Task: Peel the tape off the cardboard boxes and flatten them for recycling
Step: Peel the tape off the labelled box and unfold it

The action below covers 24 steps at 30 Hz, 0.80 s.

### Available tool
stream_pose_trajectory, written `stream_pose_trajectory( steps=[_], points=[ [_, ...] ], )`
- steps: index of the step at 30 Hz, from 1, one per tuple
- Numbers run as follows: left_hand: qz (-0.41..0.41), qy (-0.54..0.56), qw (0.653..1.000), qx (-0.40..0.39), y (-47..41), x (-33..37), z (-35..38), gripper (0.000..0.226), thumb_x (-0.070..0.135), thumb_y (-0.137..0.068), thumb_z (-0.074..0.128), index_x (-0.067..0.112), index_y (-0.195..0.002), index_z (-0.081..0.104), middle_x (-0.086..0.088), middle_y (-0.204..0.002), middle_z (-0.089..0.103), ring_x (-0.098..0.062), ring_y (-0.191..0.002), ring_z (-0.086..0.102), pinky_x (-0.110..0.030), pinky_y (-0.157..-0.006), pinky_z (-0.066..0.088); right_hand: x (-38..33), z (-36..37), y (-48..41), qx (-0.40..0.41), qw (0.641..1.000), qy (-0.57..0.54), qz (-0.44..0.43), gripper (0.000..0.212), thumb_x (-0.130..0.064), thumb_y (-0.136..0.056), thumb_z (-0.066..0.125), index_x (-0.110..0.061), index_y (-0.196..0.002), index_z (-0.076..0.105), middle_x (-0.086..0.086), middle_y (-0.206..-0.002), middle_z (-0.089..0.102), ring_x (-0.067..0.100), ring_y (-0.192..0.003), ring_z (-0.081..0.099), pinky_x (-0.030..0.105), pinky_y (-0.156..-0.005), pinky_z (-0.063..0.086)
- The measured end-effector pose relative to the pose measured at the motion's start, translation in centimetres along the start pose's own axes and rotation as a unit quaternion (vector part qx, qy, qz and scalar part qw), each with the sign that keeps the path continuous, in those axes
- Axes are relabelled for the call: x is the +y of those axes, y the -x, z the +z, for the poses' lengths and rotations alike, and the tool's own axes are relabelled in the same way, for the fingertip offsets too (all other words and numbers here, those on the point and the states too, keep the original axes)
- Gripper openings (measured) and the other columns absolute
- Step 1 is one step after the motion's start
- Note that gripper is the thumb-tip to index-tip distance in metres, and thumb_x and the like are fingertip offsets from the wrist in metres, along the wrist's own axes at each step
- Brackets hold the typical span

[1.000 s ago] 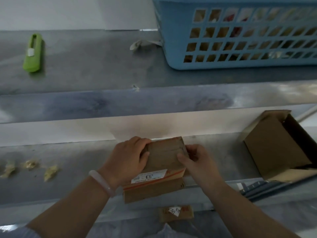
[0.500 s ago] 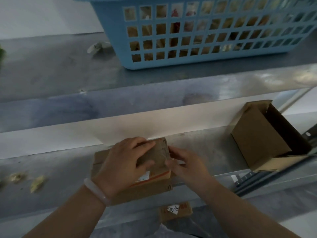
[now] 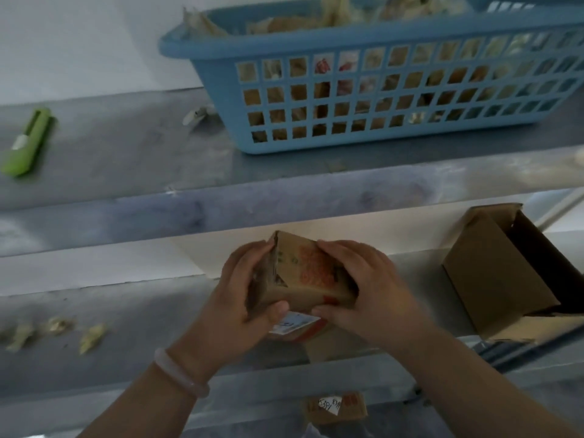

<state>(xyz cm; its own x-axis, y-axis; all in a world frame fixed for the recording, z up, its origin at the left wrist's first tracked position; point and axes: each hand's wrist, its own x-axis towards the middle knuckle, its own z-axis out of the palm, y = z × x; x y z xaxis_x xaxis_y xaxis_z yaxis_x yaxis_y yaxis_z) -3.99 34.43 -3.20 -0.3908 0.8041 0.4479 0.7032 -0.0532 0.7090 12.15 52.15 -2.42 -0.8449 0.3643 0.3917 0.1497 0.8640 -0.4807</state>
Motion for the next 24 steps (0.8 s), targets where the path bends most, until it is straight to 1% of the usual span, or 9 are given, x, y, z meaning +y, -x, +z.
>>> stream_pose_trajectory(
  steps=[3,6,9,13,15,18,20,22,24],
  points=[
    [-0.022,0.004,0.999,0.036,0.4,0.8,-0.5,0.07,0.052,-0.079,0.068,0.03,-0.137,0.037,0.004,-0.138,0.038,-0.021,-0.131,0.041,-0.028,-0.101,0.044,-0.3,-0.5,-0.5,-0.008,0.998,0.041,-0.05,0.088,-0.066,-0.063,0.068,-0.032,-0.14,0.041,-0.002,-0.137,0.052,0.021,-0.125,0.049,0.037,-0.106,0.033],
    [-0.042,0.005,0.998,0.043,0.6,1.6,-1.0,0.066,0.05,-0.076,0.071,0.037,-0.133,0.041,0.015,-0.131,0.044,-0.017,-0.127,0.046,-0.023,-0.095,0.047,-0.7,-0.9,-1.1,-0.014,0.994,0.077,-0.081,0.088,-0.064,-0.061,0.07,-0.033,-0.139,0.042,0.002,-0.135,0.053,0.026,-0.122,0.051,0.041,-0.102,0.035],
    [-0.091,0.008,0.995,0.026,1.1,1.2,-1.7,0.054,0.053,-0.073,0.071,0.046,-0.122,0.049,0.023,-0.126,0.047,-0.008,-0.123,0.049,-0.029,-0.089,0.053,-0.7,-1.3,-1.8,-0.032,0.985,0.134,-0.108,0.089,-0.058,-0.056,0.081,-0.031,-0.136,0.052,0.002,-0.134,0.055,0.027,-0.12,0.053,0.047,-0.102,0.039],
    [-0.152,0.016,0.988,0.017,1.7,0.1,-1.6,0.044,0.057,-0.071,0.072,0.046,-0.111,0.054,0.028,-0.117,0.051,0.0,-0.112,0.056,-0.033,-0.085,0.056,-1.0,-1.2,-1.9,-0.096,0.983,0.117,-0.107,0.078,-0.059,-0.065,0.075,-0.03,-0.135,0.056,-0.002,-0.142,0.05,0.022,-0.128,0.047,0.045,-0.113,0.027],
    [-0.156,0.026,0.987,0.029,1.6,-0.2,-1.2,0.041,0.047,-0.074,0.073,0.047,-0.111,0.054,0.03,-0.118,0.05,0.001,-0.11,0.057,-0.034,-0.083,0.057,-1.1,-1.3,-2.4,-0.069,0.996,0.021,-0.058,0.058,-0.058,-0.078,0.064,-0.029,-0.128,0.062,-0.007,-0.135,0.054,0.014,-0.124,0.047,0.036,-0.113,0.029],
    [-0.159,0.03,0.986,0.035,1.2,-0.3,-0.9,0.043,0.048,-0.073,0.073,0.052,-0.11,0.052,0.033,-0.118,0.048,0.003,-0.109,0.056,-0.029,-0.082,0.057,-0.8,-1.6,-3.5,0.064,0.998,-0.02,0.006,0.011,-0.026,-0.09,0.063,-0.031,-0.099,0.067,-0.025,-0.097,0.053,-0.008,-0.092,0.043,0.002,-0.09,0.031],
    [-0.162,0.033,0.986,0.033,1.0,-0.3,-0.9,0.043,0.055,-0.07,0.07,0.055,-0.109,0.051,0.033,-0.119,0.047,0.003,-0.109,0.056,-0.028,-0.081,0.057,-0.4,-1.8,-4.2,0.108,0.991,0.011,0.081,0.023,-0.007,-0.085,0.064,-0.03,-0.085,0.063,-0.021,-0.088,0.052,-0.008,-0.083,0.045,-0.005,-0.077,0.029],
    [-0.168,0.039,0.984,0.033,0.8,-0.5,-0.8,0.043,0.051,-0.071,0.072,0.056,-0.108,0.051,0.031,-0.119,0.048,0.002,-0.109,0.057,-0.029,-0.082,0.057,0.0,-2.1,-4.9,0.095,0.987,0.025,0.126,0.024,-0.003,-0.082,0.06,-0.027,-0.082,0.064,-0.012,-0.09,0.056,-0.012,-0.085,0.048,-0.004,-0.071,0.032],
    [-0.17,0.045,0.984,0.034,0.6,-0.6,-0.8,0.043,0.044,-0.074,0.075,0.055,-0.108,0.052,0.029,-0.12,0.049,0.0,-0.109,0.058,-0.032,-0.083,0.057,0.2,-2.3,-5.5,0.074,0.987,0.054,0.135,0.024,-0.005,-0.086,0.057,-0.027,-0.089,0.065,-0.006,-0.096,0.061,-0.003,-0.089,0.055,0.0,-0.075,0.032]
  ],
)
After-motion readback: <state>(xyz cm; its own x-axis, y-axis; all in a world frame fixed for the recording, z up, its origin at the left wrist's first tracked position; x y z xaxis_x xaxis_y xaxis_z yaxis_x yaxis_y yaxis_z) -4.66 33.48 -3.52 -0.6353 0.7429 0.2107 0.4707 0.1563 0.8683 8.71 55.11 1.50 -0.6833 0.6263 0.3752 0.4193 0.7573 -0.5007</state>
